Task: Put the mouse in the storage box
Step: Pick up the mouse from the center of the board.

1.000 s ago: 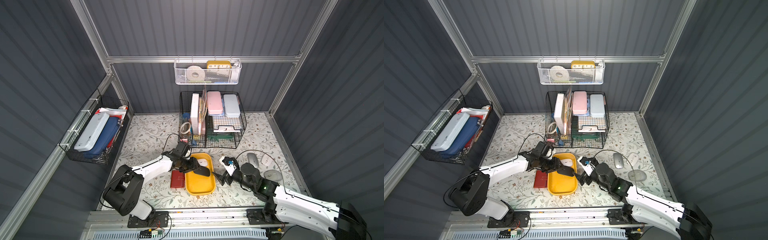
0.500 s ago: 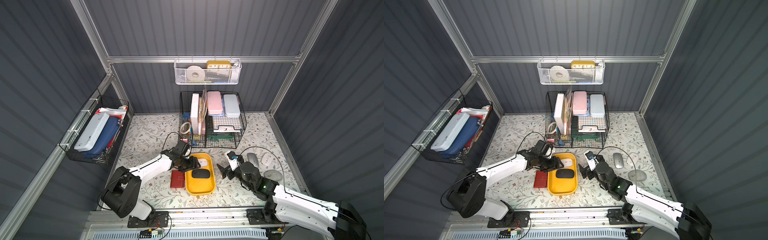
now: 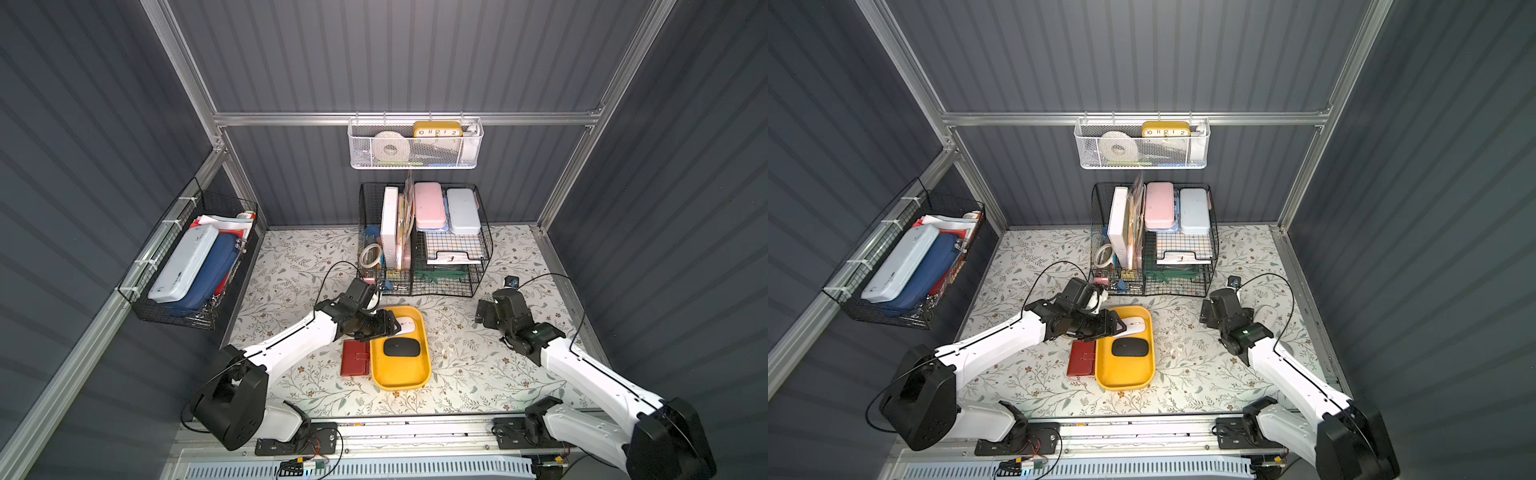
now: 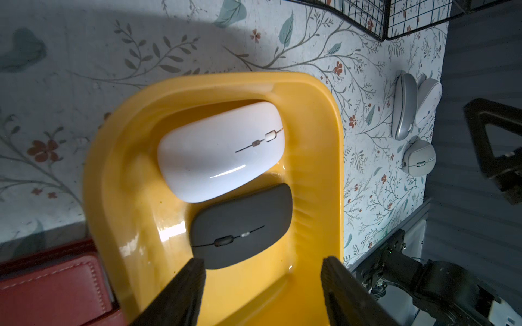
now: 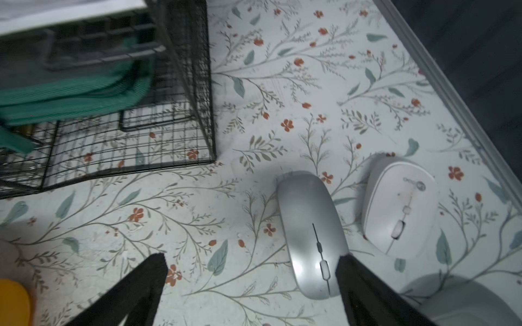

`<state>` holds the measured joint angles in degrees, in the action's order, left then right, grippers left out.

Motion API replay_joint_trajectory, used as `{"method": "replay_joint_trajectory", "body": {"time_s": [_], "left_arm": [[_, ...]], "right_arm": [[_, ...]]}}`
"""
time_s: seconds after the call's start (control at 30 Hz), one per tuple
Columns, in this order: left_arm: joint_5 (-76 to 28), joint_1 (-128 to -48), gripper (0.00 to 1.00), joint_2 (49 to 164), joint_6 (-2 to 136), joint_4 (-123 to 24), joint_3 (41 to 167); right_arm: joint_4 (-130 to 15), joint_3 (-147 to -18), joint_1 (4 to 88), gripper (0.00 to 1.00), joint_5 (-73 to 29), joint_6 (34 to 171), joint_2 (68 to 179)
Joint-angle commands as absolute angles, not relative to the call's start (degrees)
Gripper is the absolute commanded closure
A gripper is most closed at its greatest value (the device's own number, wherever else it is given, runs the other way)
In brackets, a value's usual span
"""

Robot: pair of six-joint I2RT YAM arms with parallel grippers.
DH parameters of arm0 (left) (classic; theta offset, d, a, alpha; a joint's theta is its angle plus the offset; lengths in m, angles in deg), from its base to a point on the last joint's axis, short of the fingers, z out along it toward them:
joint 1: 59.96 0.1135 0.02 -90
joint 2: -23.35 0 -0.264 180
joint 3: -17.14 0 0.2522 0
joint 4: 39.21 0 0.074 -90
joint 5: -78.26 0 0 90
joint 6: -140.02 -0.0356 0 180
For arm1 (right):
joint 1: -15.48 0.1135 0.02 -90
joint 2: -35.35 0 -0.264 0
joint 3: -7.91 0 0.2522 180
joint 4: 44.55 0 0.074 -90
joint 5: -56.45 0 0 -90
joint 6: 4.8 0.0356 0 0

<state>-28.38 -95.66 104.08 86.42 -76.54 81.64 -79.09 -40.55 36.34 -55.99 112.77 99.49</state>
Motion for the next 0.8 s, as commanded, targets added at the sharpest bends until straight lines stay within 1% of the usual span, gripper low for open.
{"method": "replay_joint_trajectory", "body": {"time_s": [0.0,0.17,0.27,0.63,0.77], "left_arm": [[-28.05,-95.82,0.3,102.37,84.78,-78.6,82.93],[-27.78,-95.82,0.29,102.28,84.12,-79.48,83.28],[-27.53,-95.7,0.29,102.06,84.03,-79.64,83.27],[-27.36,-95.79,0.28,102.09,83.44,-79.88,83.02],[-27.34,-95.75,0.28,102.1,82.97,-80.0,83.03]], "right_arm": [[-86.61,-44.5,33.41,0.01,-52.46,117.62,104.33],[-91.66,-49.42,27.97,0.01,-45.56,117.13,113.82],[-93.71,-51.81,26.76,0.01,-44.73,116.65,117.39],[-94.83,-54.83,20.52,0.01,-41.19,114.8,122.12],[-95.7,-56.35,19.93,0.01,-42.57,112.38,122.67]]}}
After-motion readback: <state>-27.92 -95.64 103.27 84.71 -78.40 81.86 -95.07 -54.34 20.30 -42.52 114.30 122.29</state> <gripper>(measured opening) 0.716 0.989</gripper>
